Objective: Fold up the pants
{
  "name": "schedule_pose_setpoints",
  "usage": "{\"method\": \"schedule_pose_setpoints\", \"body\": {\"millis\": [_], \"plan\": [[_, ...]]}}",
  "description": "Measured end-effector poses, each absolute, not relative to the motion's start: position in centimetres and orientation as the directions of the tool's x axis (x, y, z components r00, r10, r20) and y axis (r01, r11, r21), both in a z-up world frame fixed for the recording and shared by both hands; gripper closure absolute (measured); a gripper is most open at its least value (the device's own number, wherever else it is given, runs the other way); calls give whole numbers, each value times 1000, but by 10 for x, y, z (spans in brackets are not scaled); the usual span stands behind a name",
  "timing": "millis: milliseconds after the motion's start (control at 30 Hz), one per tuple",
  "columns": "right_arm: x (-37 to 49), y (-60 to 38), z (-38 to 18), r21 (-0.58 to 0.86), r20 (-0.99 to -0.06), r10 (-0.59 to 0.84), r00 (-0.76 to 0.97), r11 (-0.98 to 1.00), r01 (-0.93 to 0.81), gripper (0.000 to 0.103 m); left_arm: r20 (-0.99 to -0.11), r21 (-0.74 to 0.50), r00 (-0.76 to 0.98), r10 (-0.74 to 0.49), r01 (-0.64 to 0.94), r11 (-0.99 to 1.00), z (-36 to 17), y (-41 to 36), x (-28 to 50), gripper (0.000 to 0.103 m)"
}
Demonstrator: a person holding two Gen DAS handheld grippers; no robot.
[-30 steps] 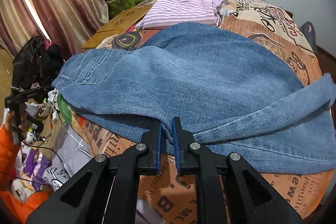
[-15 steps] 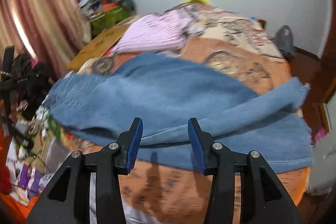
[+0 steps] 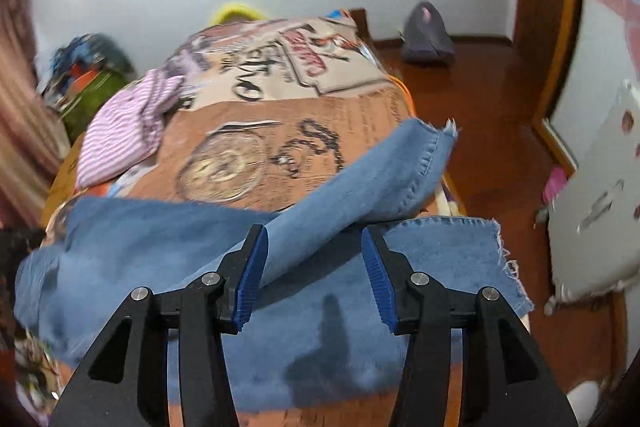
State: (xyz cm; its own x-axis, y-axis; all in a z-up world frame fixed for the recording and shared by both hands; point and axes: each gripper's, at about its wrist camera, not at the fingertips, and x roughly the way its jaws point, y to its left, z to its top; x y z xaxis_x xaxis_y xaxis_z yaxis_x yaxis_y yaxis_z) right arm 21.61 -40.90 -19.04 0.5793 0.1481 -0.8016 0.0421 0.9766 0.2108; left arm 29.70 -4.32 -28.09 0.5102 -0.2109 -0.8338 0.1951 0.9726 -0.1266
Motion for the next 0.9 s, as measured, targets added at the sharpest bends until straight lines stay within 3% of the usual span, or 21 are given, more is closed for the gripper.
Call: {"method": "schedule_pose_setpoints", "body": {"millis": [133,267,433,700,900], "plan": [[235,-390,-199,238,-803,195,563,971,3,58,-860,-125,466,-211,207,970,-309,-61,306,81],[252,-346,-207,222,-806,266,528,964,-147,58,-865,-66,473,-169,226,972,-320,-75,303,77],[254,-301,-234,154,-873,268,409,945,-289,58,-861,-69,478,-170,221,973,-321,-73,301,76],[219,-343,-243,125,-912,202,358,965,-229,60,-853,-37,502,-143,216,976,-323,-76,296,74],[175,-378,-238,163,-910,198,365,979,-125,53,-863,-11,492,-116,212,977,-319,-80,294,74]]}}
